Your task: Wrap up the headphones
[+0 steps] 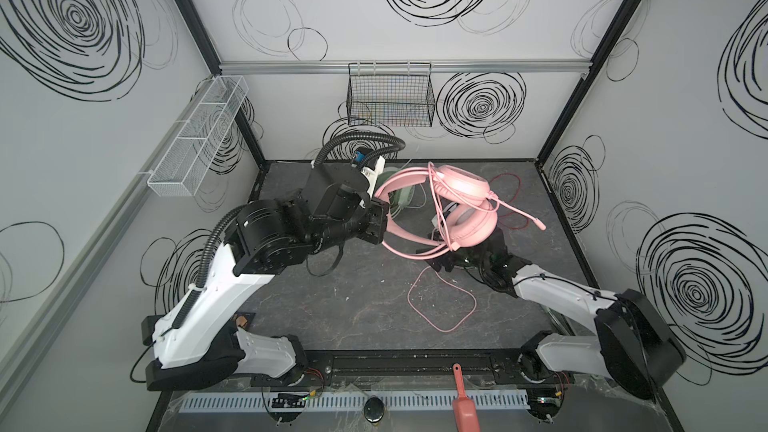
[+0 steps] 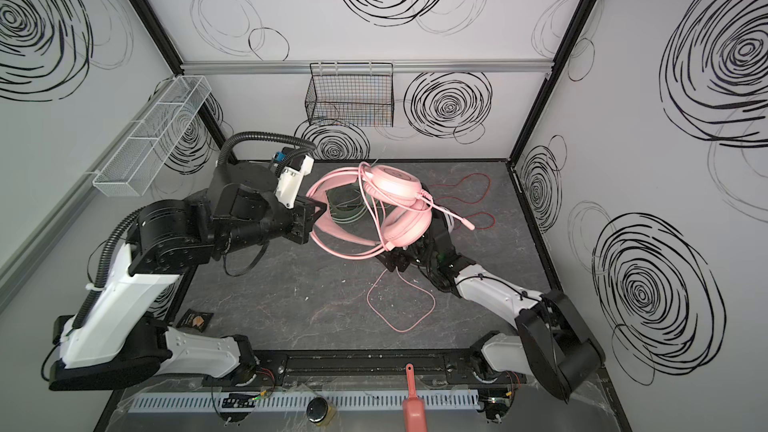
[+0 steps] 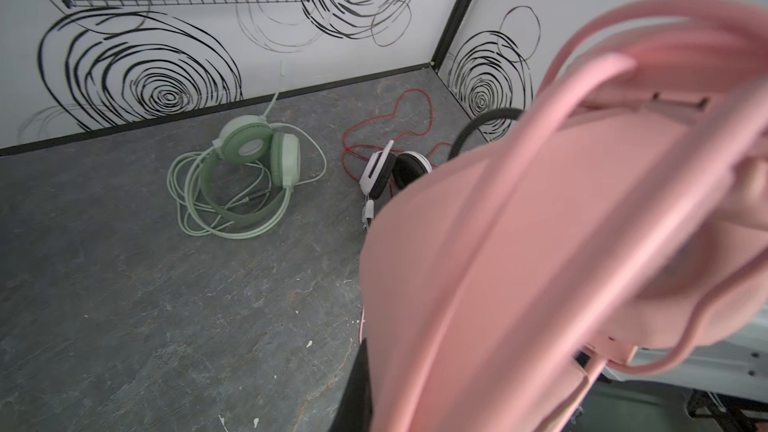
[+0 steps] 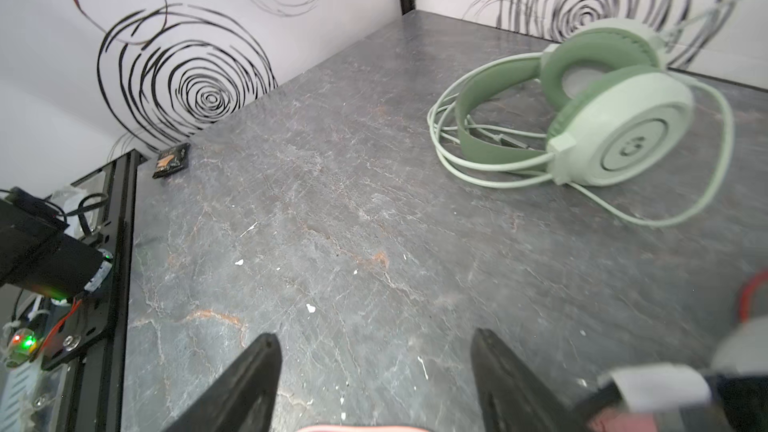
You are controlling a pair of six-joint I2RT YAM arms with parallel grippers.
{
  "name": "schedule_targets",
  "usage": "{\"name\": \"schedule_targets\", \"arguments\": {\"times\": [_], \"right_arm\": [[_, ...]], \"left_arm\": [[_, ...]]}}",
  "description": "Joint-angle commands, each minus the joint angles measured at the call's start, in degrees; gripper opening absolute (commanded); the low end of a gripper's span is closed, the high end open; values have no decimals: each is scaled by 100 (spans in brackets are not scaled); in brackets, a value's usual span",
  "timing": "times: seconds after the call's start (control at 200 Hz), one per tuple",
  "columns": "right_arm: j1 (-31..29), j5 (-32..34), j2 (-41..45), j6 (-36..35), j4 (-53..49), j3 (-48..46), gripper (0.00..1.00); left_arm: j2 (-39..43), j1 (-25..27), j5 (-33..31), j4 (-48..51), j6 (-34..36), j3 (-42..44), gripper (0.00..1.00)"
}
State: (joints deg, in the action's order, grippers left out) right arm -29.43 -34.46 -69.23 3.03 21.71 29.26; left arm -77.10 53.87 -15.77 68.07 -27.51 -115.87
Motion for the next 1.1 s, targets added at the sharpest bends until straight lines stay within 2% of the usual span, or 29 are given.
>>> {"name": "schedule_targets", "arguments": {"times": [0.0,0.08,0.17,0.295,0.385,0.43,0.505,0.625,0.72,0.946,1.096], "right_arm": [[313,515,957,350,-48,-456,83],[592,776,1703,448,-272,-675,91],[916,745,2298,609,-354,-860,93],[1020,335,2562,949,-155,-1063,90],[963,78,2494,1169,642,-1516,85],[870,-20,2376,1281,1212,-1791,82],[562,139,2068,1416,1538,-1910,79],[-217,517,1326,1104,1213,-1543,77],[-607,728,645,1122,1009,-1162,74],[-921,1058,-650,1493,1151,-781,57],[-1327,1383,-1229,1865,1180,-574,59]], "left_arm": [[8,-219,-276,-412,10,-442,0],[-76,-325,-152,-426,46,-647,0],[-168,-400,-77,-405,83,-899,0],[-322,-462,-31,-371,105,-1256,0],[-366,-514,31,-421,96,-1377,0],[-389,-534,39,-434,90,-1422,0],[-407,-539,87,-495,82,-1458,0],[-446,-583,140,-532,92,-1546,0],[-455,-616,162,-532,88,-1560,0],[-422,-687,129,-521,123,-1544,0],[-390,-721,122,-532,132,-1476,0]]}}
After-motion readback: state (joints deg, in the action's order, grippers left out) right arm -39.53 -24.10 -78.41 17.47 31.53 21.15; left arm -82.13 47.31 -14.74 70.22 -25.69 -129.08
